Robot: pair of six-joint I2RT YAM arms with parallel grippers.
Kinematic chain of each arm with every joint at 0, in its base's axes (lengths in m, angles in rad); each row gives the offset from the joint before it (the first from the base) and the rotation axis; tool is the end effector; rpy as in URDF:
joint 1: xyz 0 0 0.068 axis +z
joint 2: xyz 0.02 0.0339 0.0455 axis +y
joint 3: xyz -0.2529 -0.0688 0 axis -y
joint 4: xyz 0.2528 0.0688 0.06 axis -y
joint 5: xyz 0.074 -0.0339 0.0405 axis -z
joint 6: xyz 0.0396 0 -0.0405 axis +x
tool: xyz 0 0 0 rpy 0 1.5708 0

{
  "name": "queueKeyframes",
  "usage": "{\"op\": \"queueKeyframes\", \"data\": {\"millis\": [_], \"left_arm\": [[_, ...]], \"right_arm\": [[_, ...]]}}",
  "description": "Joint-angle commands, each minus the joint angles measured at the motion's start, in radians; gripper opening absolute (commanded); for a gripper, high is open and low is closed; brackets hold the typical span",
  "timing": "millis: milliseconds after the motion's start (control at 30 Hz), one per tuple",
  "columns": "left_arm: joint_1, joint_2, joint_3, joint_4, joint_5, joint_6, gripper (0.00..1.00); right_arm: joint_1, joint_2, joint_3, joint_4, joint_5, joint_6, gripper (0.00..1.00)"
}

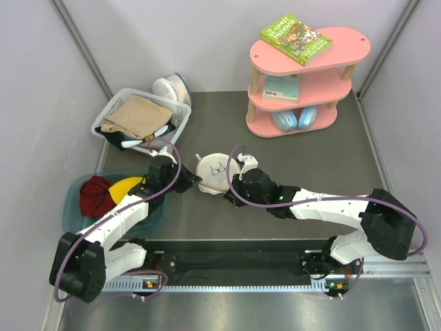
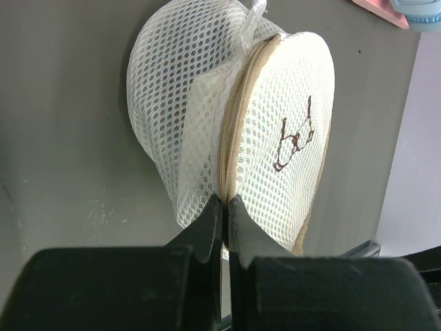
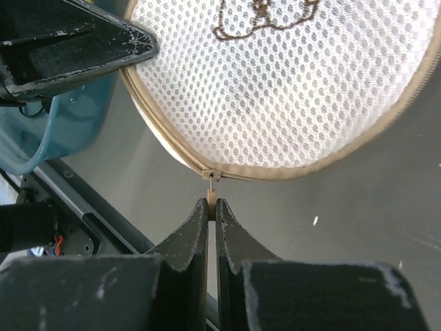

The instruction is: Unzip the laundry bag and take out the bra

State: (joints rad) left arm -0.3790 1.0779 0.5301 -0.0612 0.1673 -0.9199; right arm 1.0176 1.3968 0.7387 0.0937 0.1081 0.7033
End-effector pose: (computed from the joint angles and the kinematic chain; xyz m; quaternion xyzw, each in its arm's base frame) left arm 0.2206 -0.0950 0.1912 -0.1988 0.8617 -0.3378 0.3223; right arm 0.1658 0.2604 0.1948 -0.1112 0.8681 0.3342 0.3499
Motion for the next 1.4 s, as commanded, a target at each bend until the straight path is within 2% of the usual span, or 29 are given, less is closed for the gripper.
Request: {"op": "queueKeyframes", "data": {"millis": [0, 167, 300, 333, 400, 433, 533, 633, 967, 1200, 1300, 1333, 1367], "left_arm": [[0.015, 0.017, 0.050, 0.023, -0.034, 0.039, 0.00], [0.015, 0.082, 0.093, 0.054, 0.004, 0.069, 0.00], [0.015, 0.190, 0.171, 0.112, 0.020, 0.101, 0.02], [0.015, 0.212, 0.191, 0.107, 0.021, 0.117, 0.09], [0.018, 0.266, 0.255, 0.089, 0.052, 0.136, 0.30], [0.019, 0.278, 0.272, 0.077, 0.058, 0.139, 0.52], [0.019, 0.284, 0.292, 0.066, 0.069, 0.141, 0.70], [0.020, 0.242, 0.263, 0.008, 0.037, 0.151, 0.73], [0.020, -0.045, 0.067, -0.121, -0.043, 0.104, 0.73], [0.019, -0.067, 0.014, -0.048, -0.009, 0.053, 0.71], [0.019, -0.023, 0.031, -0.042, 0.000, 0.064, 0.56], [0.019, -0.012, 0.034, -0.042, -0.002, 0.067, 0.43], [0.019, 0.002, 0.037, -0.040, 0.000, 0.069, 0.35]], "right_arm": [[-0.017, -0.047, -0.004, -0.037, 0.064, -0.008, 0.00], [-0.016, -0.039, 0.021, -0.031, 0.047, -0.024, 0.00], [-0.016, -0.021, 0.033, -0.005, 0.007, -0.028, 0.00], [-0.016, -0.016, 0.033, 0.014, -0.002, -0.025, 0.00], [-0.016, 0.008, 0.045, 0.029, -0.030, -0.022, 0.00], [-0.014, 0.014, 0.050, 0.047, -0.038, -0.019, 0.00], [-0.013, 0.053, 0.073, 0.087, -0.067, -0.005, 0.00], [-0.010, 0.096, 0.108, 0.110, -0.090, -0.002, 0.00], [-0.004, 0.217, 0.234, 0.132, -0.160, -0.018, 0.00], [0.009, 0.258, 0.261, 0.141, -0.185, -0.014, 0.00], [0.012, 0.251, 0.255, 0.141, -0.179, -0.014, 0.00], [0.012, 0.251, 0.251, 0.140, -0.177, -0.014, 0.00], [0.012, 0.248, 0.249, 0.140, -0.176, -0.016, 0.00]]}}
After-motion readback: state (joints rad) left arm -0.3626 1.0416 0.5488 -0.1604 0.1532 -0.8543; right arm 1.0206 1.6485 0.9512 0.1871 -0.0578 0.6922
